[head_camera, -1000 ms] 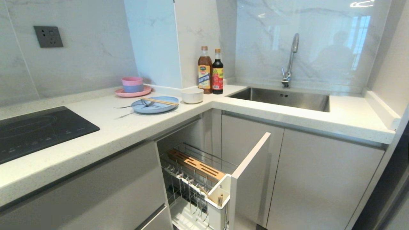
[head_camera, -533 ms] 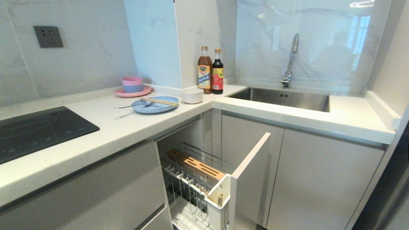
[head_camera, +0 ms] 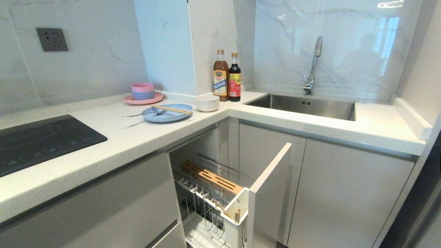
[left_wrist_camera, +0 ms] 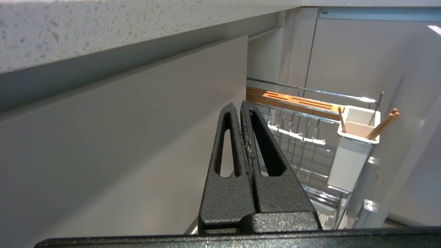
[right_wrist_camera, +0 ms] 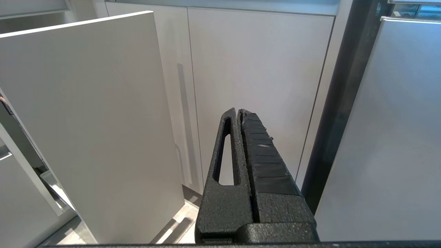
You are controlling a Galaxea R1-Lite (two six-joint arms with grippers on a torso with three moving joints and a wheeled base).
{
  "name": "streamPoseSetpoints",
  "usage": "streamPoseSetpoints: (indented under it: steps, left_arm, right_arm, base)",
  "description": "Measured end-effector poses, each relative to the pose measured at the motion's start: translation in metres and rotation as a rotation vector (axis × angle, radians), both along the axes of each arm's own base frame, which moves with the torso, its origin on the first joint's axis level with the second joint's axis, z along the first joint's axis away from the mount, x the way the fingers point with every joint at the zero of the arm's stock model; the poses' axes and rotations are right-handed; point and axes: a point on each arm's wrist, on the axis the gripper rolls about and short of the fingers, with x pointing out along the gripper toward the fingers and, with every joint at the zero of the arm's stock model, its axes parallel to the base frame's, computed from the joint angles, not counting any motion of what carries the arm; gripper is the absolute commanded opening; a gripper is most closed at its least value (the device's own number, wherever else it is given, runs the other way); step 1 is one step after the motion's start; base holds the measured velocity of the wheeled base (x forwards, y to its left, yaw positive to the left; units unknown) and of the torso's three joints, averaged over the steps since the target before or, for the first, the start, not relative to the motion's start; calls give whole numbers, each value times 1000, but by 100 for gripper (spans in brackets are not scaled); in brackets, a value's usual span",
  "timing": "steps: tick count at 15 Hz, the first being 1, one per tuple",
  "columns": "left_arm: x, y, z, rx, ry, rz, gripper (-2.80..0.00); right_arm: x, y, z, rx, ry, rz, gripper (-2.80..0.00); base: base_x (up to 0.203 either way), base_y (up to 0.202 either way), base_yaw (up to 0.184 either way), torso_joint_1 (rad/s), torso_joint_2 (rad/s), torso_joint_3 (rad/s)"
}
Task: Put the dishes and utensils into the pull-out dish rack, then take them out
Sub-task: Pick up the chopsticks and place it in the cupboard
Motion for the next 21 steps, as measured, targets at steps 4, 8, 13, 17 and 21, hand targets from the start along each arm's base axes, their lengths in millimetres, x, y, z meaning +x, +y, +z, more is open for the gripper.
streamPoseSetpoints:
  steps: [4,8,13,17,21]
  left_arm:
    - [0,1,1,-119,-15,17,-280]
    - [0,1,2,-120,-17,17,-280]
    - [0,1,2,-120,-17,17,-280]
    - [0,1,2,-120,-17,16,-280]
    - [0,1,2,-120,-17,16,-280]
  right_arm:
    - [0,0,0,0,0,0,-280]
    - [0,0,0,0,0,0,-280]
    - [0,0,0,0,0,0,-280]
    - [0,0,0,0,0,0,-280]
    - [0,0,0,0,0,0,-280]
  base:
    - [0,0,0,0,0,0]
    - [0,0,0,0,0,0]
    - [0,0,0,0,0,0]
    - [0,0,0,0,0,0]
    - [0,0,0,0,0,0]
